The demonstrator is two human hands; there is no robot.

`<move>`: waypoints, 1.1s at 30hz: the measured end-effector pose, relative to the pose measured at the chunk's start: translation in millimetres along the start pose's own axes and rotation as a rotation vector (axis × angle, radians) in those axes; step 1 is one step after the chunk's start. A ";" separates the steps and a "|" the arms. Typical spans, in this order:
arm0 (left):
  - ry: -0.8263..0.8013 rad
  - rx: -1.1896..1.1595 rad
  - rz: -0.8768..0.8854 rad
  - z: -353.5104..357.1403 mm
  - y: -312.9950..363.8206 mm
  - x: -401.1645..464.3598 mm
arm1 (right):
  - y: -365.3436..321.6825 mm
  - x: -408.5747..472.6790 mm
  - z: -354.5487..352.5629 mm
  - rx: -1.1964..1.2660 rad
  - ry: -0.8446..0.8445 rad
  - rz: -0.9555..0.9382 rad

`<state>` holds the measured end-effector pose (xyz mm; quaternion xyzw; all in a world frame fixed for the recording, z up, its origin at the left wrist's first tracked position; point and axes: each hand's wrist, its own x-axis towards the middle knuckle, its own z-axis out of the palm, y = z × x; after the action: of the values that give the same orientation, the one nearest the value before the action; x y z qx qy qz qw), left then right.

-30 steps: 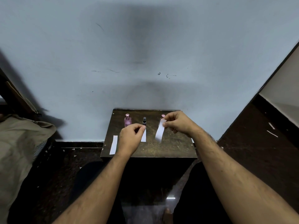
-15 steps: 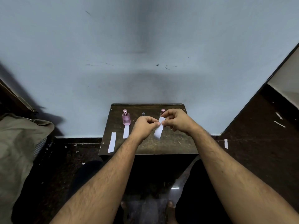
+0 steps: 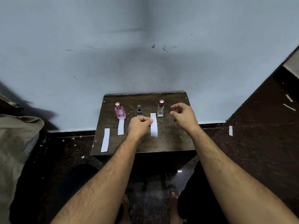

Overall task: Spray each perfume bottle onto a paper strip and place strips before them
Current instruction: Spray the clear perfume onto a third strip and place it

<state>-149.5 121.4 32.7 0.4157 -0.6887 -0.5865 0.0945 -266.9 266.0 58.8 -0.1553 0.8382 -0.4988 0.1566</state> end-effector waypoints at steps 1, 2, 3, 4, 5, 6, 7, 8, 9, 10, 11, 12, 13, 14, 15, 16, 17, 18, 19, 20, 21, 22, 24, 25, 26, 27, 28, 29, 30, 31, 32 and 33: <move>0.017 0.007 -0.019 2.2 -0.8 3.0 | 2.4 3.7 2.7 -0.012 -0.002 0.003; 0.030 0.016 -0.034 4.2 -0.9 5.9 | 3.2 7.2 5.1 -0.026 -0.006 0.005; 0.037 0.022 -0.051 7.7 -2.2 11.8 | 6.3 13.8 9.0 -0.034 -0.008 0.008; 0.043 0.026 -0.068 11.1 -3.4 16.7 | 8.5 19.6 12.9 -0.044 -0.007 0.004; 0.045 0.032 -0.085 13.5 -4.4 19.8 | 10.0 23.4 16.7 -0.056 -0.007 -0.002; 0.047 0.042 -0.103 16.2 -6.5 23.3 | 12.0 27.0 20.6 -0.074 -0.013 -0.006; 0.051 0.048 -0.112 18.9 -9.5 27.3 | 14.2 31.0 23.8 -0.092 -0.022 -0.011; 0.052 0.053 -0.120 21.7 -12.9 30.9 | 16.1 34.3 26.2 -0.112 -0.037 -0.012; 0.050 0.056 -0.125 24.1 -16.1 33.7 | 18.1 37.0 27.8 -0.125 -0.052 -0.013; 0.048 0.060 -0.130 25.9 -18.0 35.2 | 19.5 39.4 28.5 -0.135 -0.067 -0.016; 0.050 0.068 -0.134 28.0 -20.2 37.9 | 22.0 43.5 29.4 -0.143 -0.084 -0.015; 0.056 0.079 -0.138 29.6 -21.3 39.7 | 23.7 47.6 29.8 -0.158 -0.104 -0.012; 0.061 0.086 -0.137 31.3 -22.8 42.1 | 26.0 51.7 30.5 -0.178 -0.126 -0.009; 0.061 0.089 -0.134 32.9 -23.8 44.4 | 28.3 55.5 30.8 -0.195 -0.149 -0.004; 0.059 0.093 -0.130 34.2 -24.2 45.8 | 29.9 58.1 31.4 -0.203 -0.171 0.000; 0.056 0.099 -0.131 35.6 -23.8 47.5 | 31.0 60.9 32.0 -0.202 -0.189 0.003; 0.057 0.106 -0.133 37.0 -23.8 49.5 | 31.5 63.3 33.0 -0.196 -0.204 0.002; 0.065 0.117 -0.137 38.1 -23.4 51.6 | 31.7 65.6 34.6 -0.191 -0.216 -0.003; 0.074 0.131 -0.143 39.2 -23.1 53.5 | 32.5 68.0 36.4 -0.193 -0.225 -0.009; 0.081 0.146 -0.150 39.9 -22.3 54.5 | 33.1 69.6 38.2 -0.203 -0.228 -0.018; 0.087 0.158 -0.158 41.3 -22.0 55.8 | 33.9 71.5 39.7 -0.219 -0.229 -0.030; 0.087 0.168 -0.165 42.5 -21.1 56.1 | 34.4 72.6 40.9 -0.232 -0.232 -0.045; 0.083 0.186 -0.176 44.9 -19.7 56.7 | 36.2 74.8 42.7 -0.242 -0.236 -0.070; 0.084 0.193 -0.175 45.6 -19.1 56.8 | 36.6 74.9 43.0 -0.242 -0.238 -0.075; 0.085 0.200 -0.172 46.7 -18.1 57.2 | 37.0 75.2 42.8 -0.241 -0.238 -0.073; 0.088 0.207 -0.170 47.9 -17.3 57.8 | 37.1 75.6 42.3 -0.237 -0.234 -0.075; 0.093 0.215 -0.168 48.9 -16.0 57.8 | 37.1 75.9 41.5 -0.233 -0.227 -0.078; 0.097 0.225 -0.171 49.8 -15.1 57.9 | 37.0 76.3 40.6 -0.228 -0.216 -0.081; 0.102 0.240 -0.170 50.5 -14.3 58.1 | 36.9 76.9 39.6 -0.214 -0.199 -0.082; 0.108 0.254 -0.172 51.5 -13.9 58.7 | 37.0 77.9 38.3 -0.194 -0.176 -0.080; 0.112 0.268 -0.173 52.4 -13.0 59.5 | 36.5 78.9 36.5 -0.170 -0.148 -0.078; 0.119 0.276 -0.176 53.8 -11.6 60.2 | 35.9 80.4 34.3 -0.149 -0.119 -0.076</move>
<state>-215.7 119.9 -14.9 0.5174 -0.7169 -0.4665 0.0256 -328.9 221.8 2.8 -0.2274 0.8557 -0.4305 0.1752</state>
